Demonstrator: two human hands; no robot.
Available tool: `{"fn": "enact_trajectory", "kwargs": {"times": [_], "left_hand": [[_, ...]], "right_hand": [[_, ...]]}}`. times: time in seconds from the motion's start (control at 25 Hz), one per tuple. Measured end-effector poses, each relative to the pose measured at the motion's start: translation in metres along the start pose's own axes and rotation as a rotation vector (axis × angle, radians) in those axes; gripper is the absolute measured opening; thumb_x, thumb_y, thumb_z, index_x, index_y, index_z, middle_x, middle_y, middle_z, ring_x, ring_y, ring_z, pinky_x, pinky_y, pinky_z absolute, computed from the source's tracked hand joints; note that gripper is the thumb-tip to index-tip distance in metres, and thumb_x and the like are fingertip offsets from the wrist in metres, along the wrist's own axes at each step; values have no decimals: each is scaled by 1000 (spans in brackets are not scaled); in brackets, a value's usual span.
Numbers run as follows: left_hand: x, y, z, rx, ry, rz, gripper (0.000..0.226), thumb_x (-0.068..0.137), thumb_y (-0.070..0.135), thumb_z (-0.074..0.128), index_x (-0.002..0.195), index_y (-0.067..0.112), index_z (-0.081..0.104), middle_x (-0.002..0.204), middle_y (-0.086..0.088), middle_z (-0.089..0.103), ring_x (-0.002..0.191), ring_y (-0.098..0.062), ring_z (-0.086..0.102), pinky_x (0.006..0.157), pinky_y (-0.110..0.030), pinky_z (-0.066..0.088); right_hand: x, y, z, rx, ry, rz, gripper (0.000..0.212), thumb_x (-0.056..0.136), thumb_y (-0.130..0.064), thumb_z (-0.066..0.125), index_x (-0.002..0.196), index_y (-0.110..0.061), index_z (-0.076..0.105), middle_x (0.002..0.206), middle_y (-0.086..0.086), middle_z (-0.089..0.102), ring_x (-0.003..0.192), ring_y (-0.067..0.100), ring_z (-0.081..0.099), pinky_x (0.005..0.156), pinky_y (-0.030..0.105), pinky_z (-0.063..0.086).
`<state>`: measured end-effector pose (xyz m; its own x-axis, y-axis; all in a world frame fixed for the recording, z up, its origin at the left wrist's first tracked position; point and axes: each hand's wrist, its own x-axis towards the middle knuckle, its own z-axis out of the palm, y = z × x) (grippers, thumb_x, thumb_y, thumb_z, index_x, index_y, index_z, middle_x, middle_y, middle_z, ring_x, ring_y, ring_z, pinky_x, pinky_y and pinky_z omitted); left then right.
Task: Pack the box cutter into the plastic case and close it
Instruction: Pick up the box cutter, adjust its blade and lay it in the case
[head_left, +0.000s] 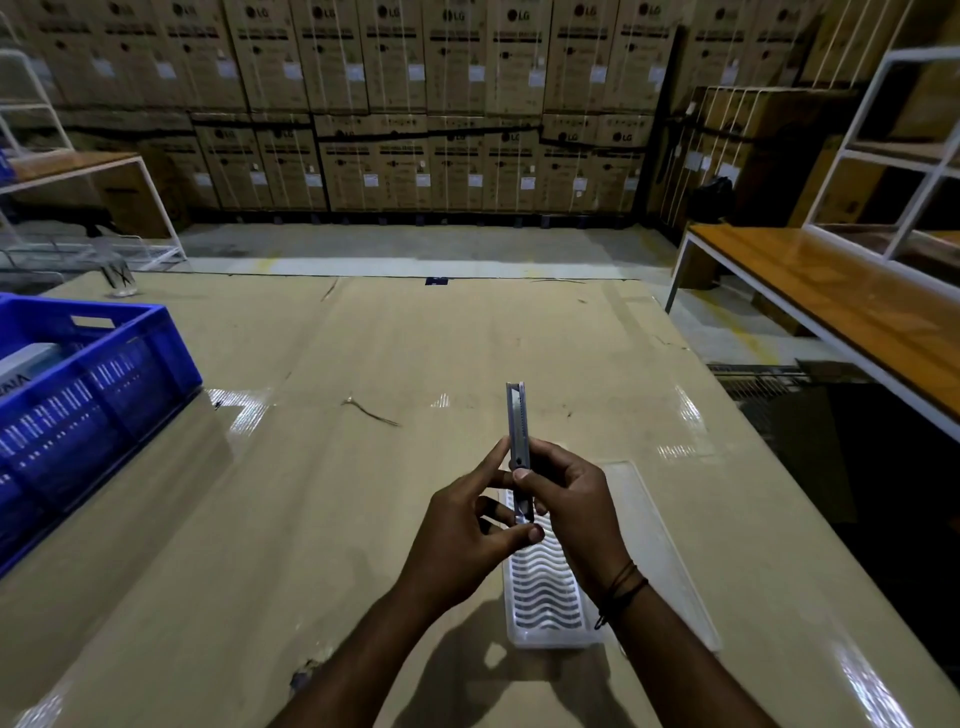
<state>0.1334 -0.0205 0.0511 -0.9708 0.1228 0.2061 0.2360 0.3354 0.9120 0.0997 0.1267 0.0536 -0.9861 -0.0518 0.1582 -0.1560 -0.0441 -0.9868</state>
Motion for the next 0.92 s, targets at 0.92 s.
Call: {"fn": "enact_trajectory", "kwargs": {"times": [0.92], "left_hand": [[-3, -3, 5, -69, -4, -25, 102, 77, 3, 87, 160, 31, 33, 120, 7, 72, 74, -9, 74, 73, -22, 61]], "right_hand": [[-6, 9, -4, 66, -59, 8, 44, 89, 6, 58, 126, -15, 69, 107, 7, 77, 103, 31, 73, 80, 39, 60]]}}
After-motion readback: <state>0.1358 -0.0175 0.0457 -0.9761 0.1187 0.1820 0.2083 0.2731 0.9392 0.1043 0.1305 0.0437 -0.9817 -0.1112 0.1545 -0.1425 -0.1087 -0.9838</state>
